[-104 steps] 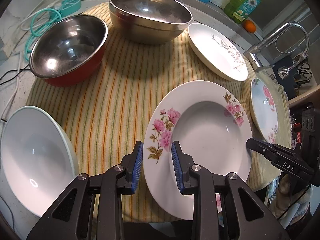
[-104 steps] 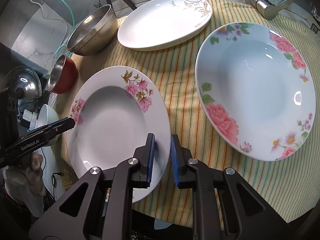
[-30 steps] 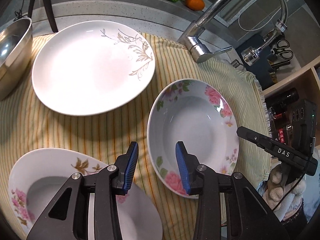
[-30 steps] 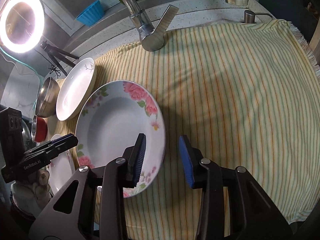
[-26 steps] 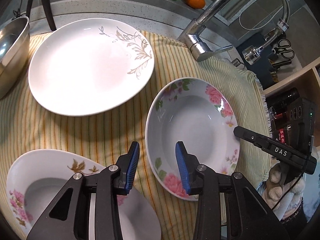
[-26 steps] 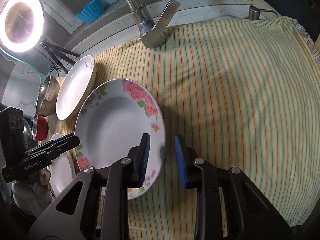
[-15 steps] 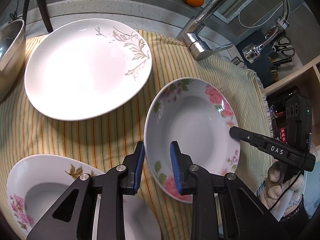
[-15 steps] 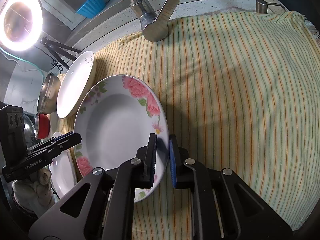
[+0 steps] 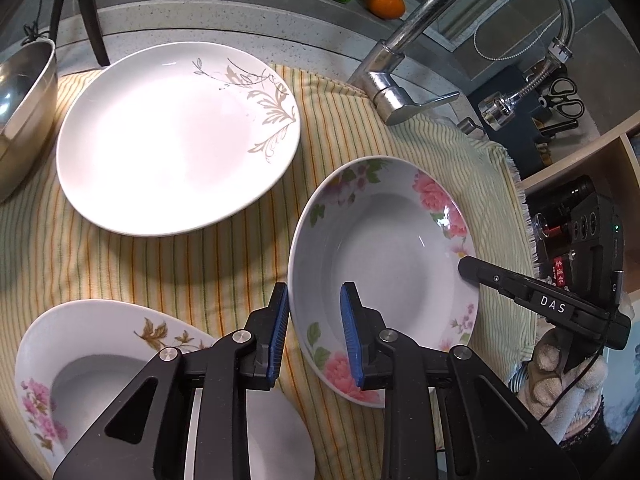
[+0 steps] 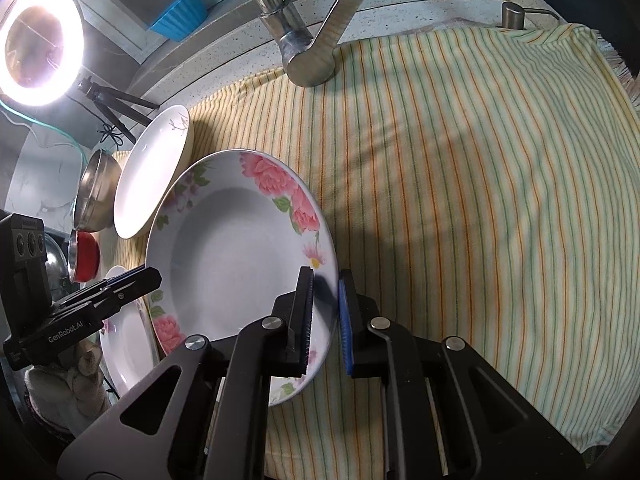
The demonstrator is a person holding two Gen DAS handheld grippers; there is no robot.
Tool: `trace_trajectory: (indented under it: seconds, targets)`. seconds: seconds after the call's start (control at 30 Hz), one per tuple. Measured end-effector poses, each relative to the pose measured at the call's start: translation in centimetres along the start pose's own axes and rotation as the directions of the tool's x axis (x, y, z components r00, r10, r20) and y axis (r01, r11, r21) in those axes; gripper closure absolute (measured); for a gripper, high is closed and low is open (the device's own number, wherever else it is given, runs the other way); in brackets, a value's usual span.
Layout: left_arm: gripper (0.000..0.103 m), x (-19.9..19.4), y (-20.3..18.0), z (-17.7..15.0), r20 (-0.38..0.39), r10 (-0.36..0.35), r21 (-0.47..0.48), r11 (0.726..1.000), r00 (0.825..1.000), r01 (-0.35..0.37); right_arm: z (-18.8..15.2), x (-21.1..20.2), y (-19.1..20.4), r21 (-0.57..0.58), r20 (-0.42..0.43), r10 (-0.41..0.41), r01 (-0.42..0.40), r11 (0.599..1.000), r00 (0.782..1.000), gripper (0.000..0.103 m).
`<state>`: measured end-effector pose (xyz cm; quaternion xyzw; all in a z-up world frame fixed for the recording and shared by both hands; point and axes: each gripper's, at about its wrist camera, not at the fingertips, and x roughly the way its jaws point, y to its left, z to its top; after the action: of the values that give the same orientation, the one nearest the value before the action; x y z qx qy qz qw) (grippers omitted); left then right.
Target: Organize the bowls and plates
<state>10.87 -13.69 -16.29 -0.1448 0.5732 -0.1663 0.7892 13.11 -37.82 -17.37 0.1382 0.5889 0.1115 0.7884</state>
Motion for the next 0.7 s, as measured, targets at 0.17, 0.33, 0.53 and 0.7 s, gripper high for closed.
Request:
trace_trajectory:
  seconds: [0.17, 0.33, 0.53, 0.7]
  targets:
    - [0.079, -1.2, 0.0, 0.0, 0.015, -0.008, 0.006, 1.0, 1.0, 0.008, -0.3, -0.9, 0.4, 0.004, 0.013, 0.005, -0.005, 1.0, 1.0, 0.091]
    - [0.079, -2.8, 0.4, -0.3, 0.037, -0.015, 0.005, 1.0, 0.999, 0.015, -0.7, -2.0, 1.6, -0.002, 0.024, 0.015, -0.015, 1.0, 1.0, 0.091]
    - [0.079, -5.0, 2.2, -1.4, 0.049, -0.013, -0.009, 1.0, 0.999, 0.013, -1.6, -3.2, 4.1, -0.021, 0.032, 0.041, -0.04, 0.999, 0.999, 0.091]
    - [0.079, -7.0, 4.4, -2.5, 0.067, 0.006, -0.034, 0.999, 0.998, -0.004, -2.6, -3.0, 7.0, -0.055, 0.014, 0.062, -0.061, 0.997, 0.998, 0.091]
